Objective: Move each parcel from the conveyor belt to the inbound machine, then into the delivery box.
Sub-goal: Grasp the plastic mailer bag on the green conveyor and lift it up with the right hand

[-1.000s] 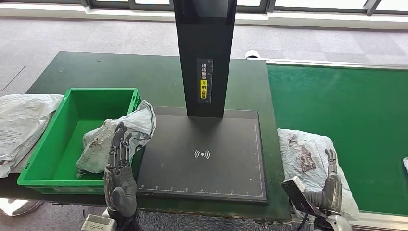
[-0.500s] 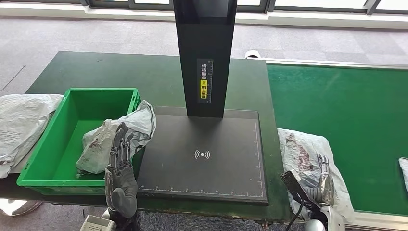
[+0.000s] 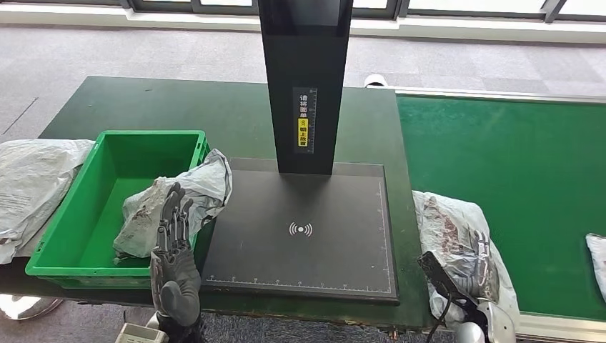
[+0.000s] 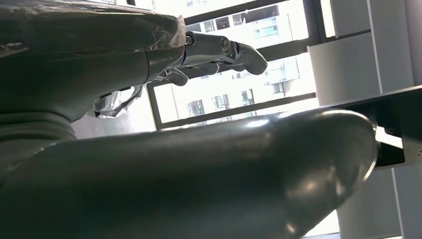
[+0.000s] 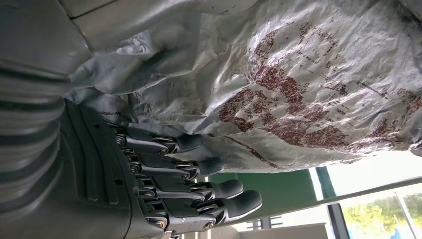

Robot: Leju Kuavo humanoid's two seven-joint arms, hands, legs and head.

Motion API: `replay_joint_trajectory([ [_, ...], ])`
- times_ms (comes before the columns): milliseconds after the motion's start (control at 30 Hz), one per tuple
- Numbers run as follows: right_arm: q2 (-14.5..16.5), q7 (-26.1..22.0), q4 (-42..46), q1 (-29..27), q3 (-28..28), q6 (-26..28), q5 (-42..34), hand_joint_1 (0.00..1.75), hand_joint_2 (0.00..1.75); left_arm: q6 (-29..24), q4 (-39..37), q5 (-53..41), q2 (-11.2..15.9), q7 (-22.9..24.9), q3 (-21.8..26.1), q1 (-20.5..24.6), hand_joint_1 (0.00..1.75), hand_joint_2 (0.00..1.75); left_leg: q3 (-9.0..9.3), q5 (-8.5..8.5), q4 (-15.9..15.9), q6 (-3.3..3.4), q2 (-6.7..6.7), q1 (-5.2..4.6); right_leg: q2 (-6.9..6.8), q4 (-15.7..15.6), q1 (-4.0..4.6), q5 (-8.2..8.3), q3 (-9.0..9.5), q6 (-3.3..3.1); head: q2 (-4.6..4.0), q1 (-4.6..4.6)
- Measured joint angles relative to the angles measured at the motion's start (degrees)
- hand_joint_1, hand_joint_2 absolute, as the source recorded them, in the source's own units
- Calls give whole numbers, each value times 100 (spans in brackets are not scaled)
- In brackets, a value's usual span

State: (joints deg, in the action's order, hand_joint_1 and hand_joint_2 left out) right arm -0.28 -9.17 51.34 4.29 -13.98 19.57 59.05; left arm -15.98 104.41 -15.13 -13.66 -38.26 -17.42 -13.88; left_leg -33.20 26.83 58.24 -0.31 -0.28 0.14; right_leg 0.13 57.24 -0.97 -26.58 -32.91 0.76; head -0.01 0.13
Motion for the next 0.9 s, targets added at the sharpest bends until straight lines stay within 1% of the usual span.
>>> replay_joint_trajectory([
  [100,-22,97,40,-35,-7,-19,83,0,175,-44,43,-2,1,3,0,-26,0,0,0,0,0,0,-1,0,0,0,0,0,-1,0,0,0],
  [200,-63,208,152,-129,-31,-160,206,0,175,-91,92,-2,3,30,0,-67,0,0,0,1,0,0,-1,0,-1,0,0,-1,-1,0,1,0],
  [400,-233,338,181,-232,-73,-337,416,0,175,-117,114,-2,9,54,0,-129,0,0,-1,4,0,4,-1,0,-2,-1,0,-4,0,4,-1,0],
  [633,-315,491,170,-318,-102,-571,779,0,175,13,112,-2,9,104,0,-141,0,0,0,4,1,5,-2,0,-4,-1,0,-4,2,4,-1,0],
  [667,-321,487,154,-322,-102,-623,823,6,175,41,108,-1,9,104,0,-140,0,0,0,4,1,5,-2,0,-3,-1,0,-4,2,4,-1,0],
  [767,-340,405,-1,-289,-101,-736,957,137,175,128,75,9,10,103,1,-129,0,0,1,5,0,6,-2,0,-3,-1,0,-5,3,4,-1,0],
  [800,-344,354,-87,-259,-101,-750,998,175,175,158,58,15,10,103,2,-120,0,0,1,5,0,6,-1,0,-3,-1,0,-5,3,4,-1,0],
  [900,-345,227,-377,-139,-83,-767,1077,175,175,223,0,50,10,100,3,-85,0,0,4,5,0,6,1,0,-2,-1,0,-5,6,4,-1,0],
])
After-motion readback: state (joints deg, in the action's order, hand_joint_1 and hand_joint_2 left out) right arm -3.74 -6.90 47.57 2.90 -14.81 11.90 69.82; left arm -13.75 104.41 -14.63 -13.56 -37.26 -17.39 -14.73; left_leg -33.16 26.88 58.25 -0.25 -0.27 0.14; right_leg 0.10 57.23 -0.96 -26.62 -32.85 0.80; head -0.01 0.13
